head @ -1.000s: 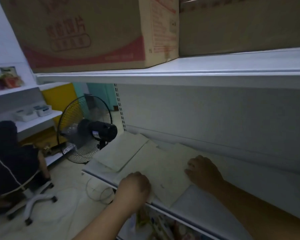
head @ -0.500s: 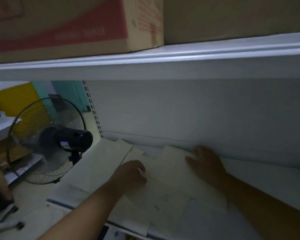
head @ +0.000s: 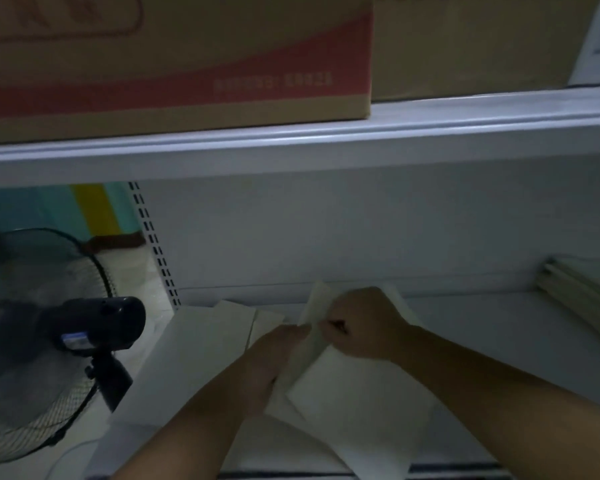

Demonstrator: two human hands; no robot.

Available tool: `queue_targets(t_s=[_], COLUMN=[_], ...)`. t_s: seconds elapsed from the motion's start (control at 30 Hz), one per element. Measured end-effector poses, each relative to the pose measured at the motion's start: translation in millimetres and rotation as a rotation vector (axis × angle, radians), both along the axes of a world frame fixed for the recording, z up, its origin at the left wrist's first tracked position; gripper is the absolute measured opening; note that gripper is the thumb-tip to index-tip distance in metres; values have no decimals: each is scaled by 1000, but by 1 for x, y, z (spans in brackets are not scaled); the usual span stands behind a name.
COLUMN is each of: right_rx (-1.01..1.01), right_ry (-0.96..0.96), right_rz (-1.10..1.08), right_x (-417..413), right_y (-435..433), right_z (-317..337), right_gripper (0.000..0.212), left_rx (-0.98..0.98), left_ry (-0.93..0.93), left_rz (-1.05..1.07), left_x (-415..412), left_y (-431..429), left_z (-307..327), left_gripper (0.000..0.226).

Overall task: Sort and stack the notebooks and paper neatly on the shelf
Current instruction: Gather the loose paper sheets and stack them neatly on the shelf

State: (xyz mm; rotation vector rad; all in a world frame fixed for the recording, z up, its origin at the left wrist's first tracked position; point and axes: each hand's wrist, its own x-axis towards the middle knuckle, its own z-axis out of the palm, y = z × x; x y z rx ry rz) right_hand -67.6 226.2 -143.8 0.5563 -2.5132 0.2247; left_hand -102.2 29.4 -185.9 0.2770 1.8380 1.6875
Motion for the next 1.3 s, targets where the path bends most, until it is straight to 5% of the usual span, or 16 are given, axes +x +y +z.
queue_targets(t_s=[0.03, 0.07, 0.13, 0.3, 0.37, 0.43, 0.5, 0.63, 0.8, 0.9, 1.0, 1.13, 1.3], right_rx=[4, -2, 0, -30, -70, -325, -531, -264, -125, 37, 194, 160, 232], right_ry=[42, 74, 94, 141, 217, 235, 55, -618, -643, -794, -750, -711, -469], right_rz=[41, 75, 92, 126, 81, -75, -311, -623, -530, -383, -294, -276, -328], right_x=[1, 1, 0, -3, -10, -13, -9, 14, 41, 65, 80, 79, 91], right_y=[-13, -24, -43, -92, -107, -113, -109, -100, -127, -141, -143, -141, -142], right_z=[4, 8, 15, 17, 17, 16, 9, -30, -37, -42, -47, -47, -64], right_gripper=[35, 32, 26, 27, 25, 30, 38, 68, 74, 103, 132, 123, 81], left_rx=[81, 143, 119, 143, 119, 146, 148, 86, 22, 58, 57, 3, -67], left_ry=[-5, -27, -105, -57, 9, 64, 70, 90, 102, 111, 148, 117, 203], left_rz=[-68, -107, -136, -103, 90, 325, 514, 644, 557, 558, 556, 506, 468], left_x=[-8, -4, 21, 37, 38, 37, 31, 20, 20, 11, 1, 3, -1], left_y=[-7, -16, -24, -65, -88, -117, -149, -192, -175, -168, -166, -163, -159], left_z=[-12, -9, 23, 42, 47, 50, 53, 40, 24, 25, 25, 13, 1], left_gripper=[117, 113, 74, 50, 41, 27, 24, 30, 31, 30, 38, 44, 37])
